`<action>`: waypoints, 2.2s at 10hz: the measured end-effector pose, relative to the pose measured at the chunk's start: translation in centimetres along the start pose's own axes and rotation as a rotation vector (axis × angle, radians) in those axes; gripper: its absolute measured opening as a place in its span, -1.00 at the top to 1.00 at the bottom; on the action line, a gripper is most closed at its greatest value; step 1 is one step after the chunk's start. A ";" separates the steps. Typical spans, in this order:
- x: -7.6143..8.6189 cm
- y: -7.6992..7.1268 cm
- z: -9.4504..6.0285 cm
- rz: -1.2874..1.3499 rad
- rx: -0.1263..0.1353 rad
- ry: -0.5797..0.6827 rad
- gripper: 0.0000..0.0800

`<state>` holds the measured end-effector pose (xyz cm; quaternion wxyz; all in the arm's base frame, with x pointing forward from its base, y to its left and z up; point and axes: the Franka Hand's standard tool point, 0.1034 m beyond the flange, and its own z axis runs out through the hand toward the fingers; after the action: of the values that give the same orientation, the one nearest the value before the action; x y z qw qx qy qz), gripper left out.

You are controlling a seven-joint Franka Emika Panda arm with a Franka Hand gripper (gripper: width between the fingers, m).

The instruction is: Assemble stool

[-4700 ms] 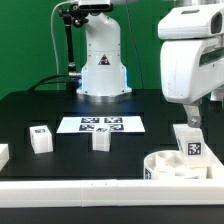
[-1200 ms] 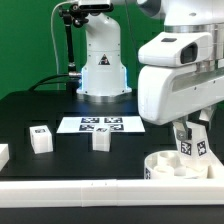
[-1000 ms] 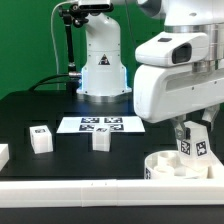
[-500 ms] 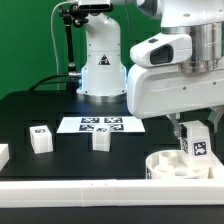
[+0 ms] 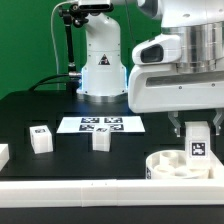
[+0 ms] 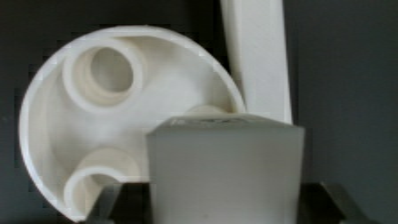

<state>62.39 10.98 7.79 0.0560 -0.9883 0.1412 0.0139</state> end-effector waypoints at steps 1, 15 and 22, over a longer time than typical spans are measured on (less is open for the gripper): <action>0.0 0.0 0.0 0.041 0.001 0.000 0.15; 0.3 -0.6 0.1 0.843 0.110 -0.033 -0.05; 0.7 -1.6 -1.7 0.617 0.111 -0.040 -0.62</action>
Offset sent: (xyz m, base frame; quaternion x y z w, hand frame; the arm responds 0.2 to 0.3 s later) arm -0.0060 -0.0021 -0.0047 0.0371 -0.0132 0.1894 0.9811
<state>63.54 12.11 9.58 0.1059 -0.8938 0.4339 0.0418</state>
